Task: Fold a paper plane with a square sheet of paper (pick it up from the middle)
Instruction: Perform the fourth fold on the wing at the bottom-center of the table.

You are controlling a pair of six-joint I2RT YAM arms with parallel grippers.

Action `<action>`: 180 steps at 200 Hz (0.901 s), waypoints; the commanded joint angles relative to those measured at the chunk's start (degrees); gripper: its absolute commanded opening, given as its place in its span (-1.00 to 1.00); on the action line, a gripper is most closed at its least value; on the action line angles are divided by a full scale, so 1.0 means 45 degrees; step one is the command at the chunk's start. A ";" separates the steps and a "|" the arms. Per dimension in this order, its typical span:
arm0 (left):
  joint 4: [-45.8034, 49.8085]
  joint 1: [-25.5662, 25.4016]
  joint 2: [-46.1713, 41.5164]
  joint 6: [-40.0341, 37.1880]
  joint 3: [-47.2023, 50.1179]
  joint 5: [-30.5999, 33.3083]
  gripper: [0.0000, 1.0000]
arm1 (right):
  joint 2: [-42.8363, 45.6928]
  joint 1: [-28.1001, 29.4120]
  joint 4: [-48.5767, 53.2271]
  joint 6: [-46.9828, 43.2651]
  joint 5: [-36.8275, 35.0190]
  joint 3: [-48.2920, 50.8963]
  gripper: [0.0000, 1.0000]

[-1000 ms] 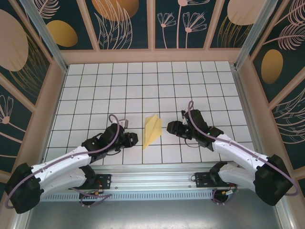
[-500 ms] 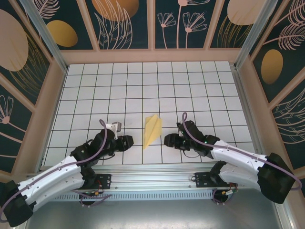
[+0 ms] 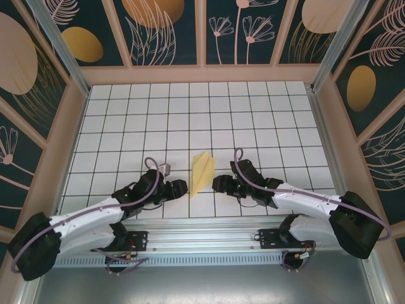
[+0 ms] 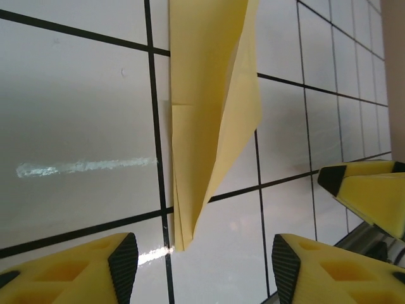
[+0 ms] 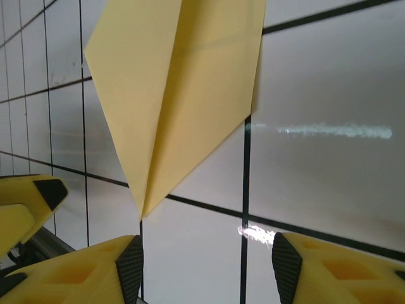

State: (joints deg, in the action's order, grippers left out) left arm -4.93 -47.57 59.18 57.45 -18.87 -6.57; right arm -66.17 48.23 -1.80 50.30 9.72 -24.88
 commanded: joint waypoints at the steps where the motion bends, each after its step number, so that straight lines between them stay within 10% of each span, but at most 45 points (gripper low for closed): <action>1: -0.1544 0.0027 0.1932 -0.0656 -0.1541 -0.0216 0.11 | -0.0505 -0.0963 -0.1387 -0.0046 0.0865 -0.0170 0.18; 90: -0.1136 0.0025 0.6444 -0.1080 -0.4898 0.0807 -0.68 | -0.1777 -0.2636 -0.1753 -0.0636 0.3035 -0.0827 0.14; 180: -0.3312 0.0039 0.7286 -0.0689 -0.3289 0.0756 -0.74 | -0.3006 -0.2565 -0.1190 -0.1324 0.2849 -0.1873 0.18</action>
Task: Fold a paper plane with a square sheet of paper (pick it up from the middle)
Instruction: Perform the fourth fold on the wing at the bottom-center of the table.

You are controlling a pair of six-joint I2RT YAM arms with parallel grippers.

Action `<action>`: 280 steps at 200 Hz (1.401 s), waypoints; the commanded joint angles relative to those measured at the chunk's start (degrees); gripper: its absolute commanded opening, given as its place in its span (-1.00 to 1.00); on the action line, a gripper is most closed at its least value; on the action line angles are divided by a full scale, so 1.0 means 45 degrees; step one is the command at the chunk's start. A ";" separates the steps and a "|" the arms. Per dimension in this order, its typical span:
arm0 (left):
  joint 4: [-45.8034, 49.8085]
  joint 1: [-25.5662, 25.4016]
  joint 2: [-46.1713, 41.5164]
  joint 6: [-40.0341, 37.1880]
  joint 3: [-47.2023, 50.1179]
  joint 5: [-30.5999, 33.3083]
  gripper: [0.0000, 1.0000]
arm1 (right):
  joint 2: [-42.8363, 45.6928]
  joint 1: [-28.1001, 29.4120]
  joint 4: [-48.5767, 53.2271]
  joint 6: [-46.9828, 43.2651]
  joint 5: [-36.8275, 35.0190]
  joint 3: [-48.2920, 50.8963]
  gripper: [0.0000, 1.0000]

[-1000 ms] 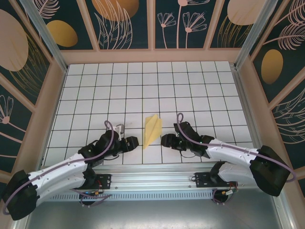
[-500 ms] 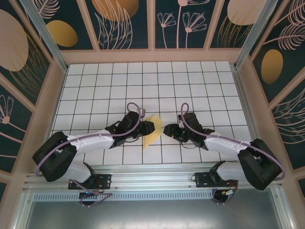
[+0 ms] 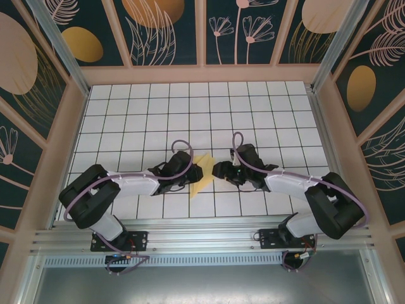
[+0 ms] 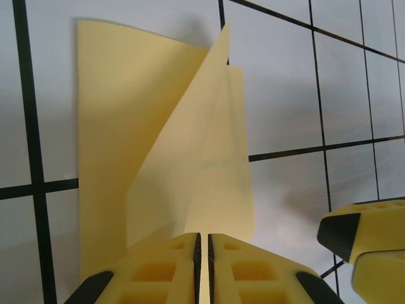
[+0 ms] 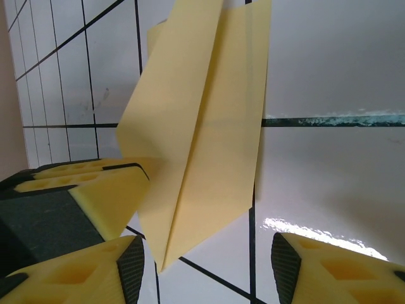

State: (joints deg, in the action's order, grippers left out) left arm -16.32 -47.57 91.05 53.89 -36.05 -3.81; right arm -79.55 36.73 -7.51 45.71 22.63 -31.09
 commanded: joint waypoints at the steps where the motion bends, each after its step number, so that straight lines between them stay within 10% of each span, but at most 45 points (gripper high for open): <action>1: -0.0785 0.0032 0.0221 0.0099 0.0540 0.0144 -0.74 | -0.0016 -0.0014 0.0092 -0.0300 -0.0065 -0.0493 0.18; 280: -0.4167 0.0037 0.0705 0.1272 0.2992 -0.2043 -0.76 | -0.2177 0.0724 -0.1679 0.1448 -0.0349 -0.0718 0.19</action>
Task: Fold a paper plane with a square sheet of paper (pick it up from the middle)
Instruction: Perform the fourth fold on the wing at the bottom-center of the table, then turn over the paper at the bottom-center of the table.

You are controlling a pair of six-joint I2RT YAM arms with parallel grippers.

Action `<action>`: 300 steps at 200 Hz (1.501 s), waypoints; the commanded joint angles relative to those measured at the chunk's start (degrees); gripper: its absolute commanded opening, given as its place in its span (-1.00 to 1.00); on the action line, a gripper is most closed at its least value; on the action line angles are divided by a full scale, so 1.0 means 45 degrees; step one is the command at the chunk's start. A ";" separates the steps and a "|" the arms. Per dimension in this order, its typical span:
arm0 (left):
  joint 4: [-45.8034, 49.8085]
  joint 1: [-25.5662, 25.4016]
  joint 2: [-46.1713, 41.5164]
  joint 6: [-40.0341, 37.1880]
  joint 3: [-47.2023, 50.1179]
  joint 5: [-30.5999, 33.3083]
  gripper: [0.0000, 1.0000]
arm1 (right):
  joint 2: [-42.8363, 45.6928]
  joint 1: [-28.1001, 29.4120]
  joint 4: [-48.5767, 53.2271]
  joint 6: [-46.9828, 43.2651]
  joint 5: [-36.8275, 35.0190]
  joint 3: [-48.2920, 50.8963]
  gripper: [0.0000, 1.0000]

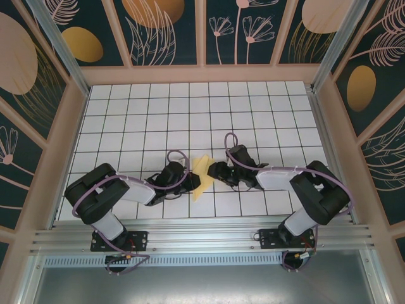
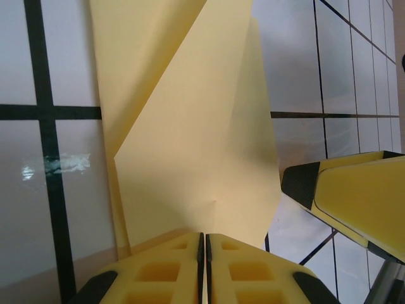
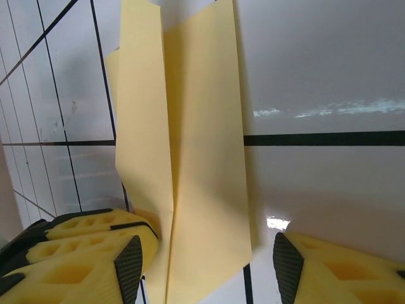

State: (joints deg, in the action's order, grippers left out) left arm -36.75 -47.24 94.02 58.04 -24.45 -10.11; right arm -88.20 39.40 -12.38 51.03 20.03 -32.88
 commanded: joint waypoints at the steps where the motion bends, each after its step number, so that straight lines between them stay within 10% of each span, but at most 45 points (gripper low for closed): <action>1: 0.0365 -0.0042 0.0045 0.0347 0.0433 -0.0654 -0.76 | -0.0248 0.0132 -0.0602 0.0275 0.0242 -0.0324 0.19; 300: -0.2360 -0.0048 -0.0009 0.1471 0.1365 -0.1773 -0.81 | -0.1977 0.0151 -0.2531 -0.0357 0.2327 -0.0873 -0.18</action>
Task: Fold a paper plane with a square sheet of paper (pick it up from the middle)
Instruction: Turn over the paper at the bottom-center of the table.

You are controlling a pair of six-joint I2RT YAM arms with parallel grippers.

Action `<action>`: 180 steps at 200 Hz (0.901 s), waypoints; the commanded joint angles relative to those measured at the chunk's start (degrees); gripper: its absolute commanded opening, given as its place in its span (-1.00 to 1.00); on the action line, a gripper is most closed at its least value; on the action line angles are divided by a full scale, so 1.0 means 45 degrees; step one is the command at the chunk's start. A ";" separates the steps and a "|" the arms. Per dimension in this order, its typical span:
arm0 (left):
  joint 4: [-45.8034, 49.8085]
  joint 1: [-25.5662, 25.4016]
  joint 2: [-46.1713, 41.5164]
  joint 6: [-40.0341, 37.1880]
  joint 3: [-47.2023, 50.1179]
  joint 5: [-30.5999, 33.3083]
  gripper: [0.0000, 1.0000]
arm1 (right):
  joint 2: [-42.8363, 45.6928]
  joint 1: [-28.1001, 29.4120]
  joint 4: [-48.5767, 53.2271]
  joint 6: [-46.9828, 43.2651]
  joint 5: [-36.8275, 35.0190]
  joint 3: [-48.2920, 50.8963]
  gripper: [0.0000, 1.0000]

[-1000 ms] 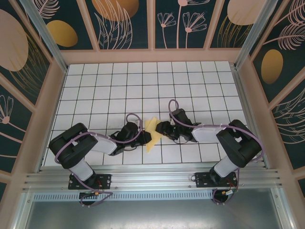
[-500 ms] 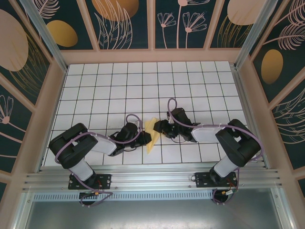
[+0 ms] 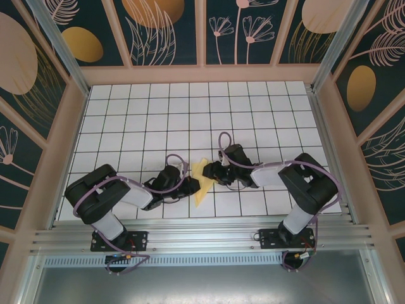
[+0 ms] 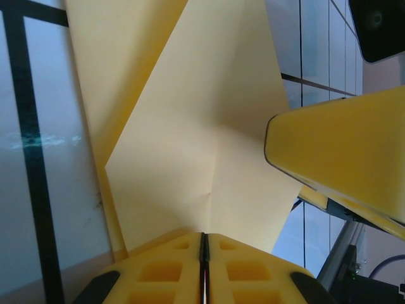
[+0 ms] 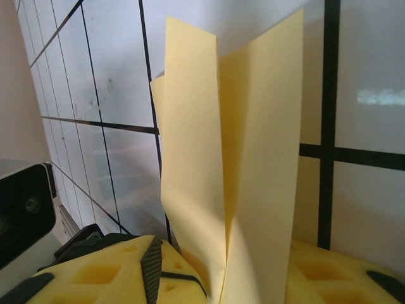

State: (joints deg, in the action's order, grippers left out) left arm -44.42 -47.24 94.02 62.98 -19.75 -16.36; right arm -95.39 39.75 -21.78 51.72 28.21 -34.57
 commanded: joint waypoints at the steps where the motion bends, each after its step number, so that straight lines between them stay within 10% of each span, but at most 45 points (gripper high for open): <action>1: -0.0665 -0.0048 -0.0011 0.0376 0.0323 -0.0386 -0.81 | -0.0401 0.0064 -0.0458 -0.0525 0.0520 -0.0510 -0.18; 99: -0.1241 -0.0044 -0.0396 0.0525 0.0687 -0.0587 -0.80 | -0.1386 -0.0033 -0.0291 -0.1392 0.1386 -0.1313 -0.59; 180: 0.0144 -0.0047 -0.3275 0.0710 0.1580 0.0327 -0.35 | 0.0047 -0.0262 -0.0416 -0.1427 0.1294 -0.0340 -0.82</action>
State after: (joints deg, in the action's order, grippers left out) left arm -46.72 -47.24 84.44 65.69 -14.63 -17.30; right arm -98.65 39.00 -22.31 46.39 33.52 -38.13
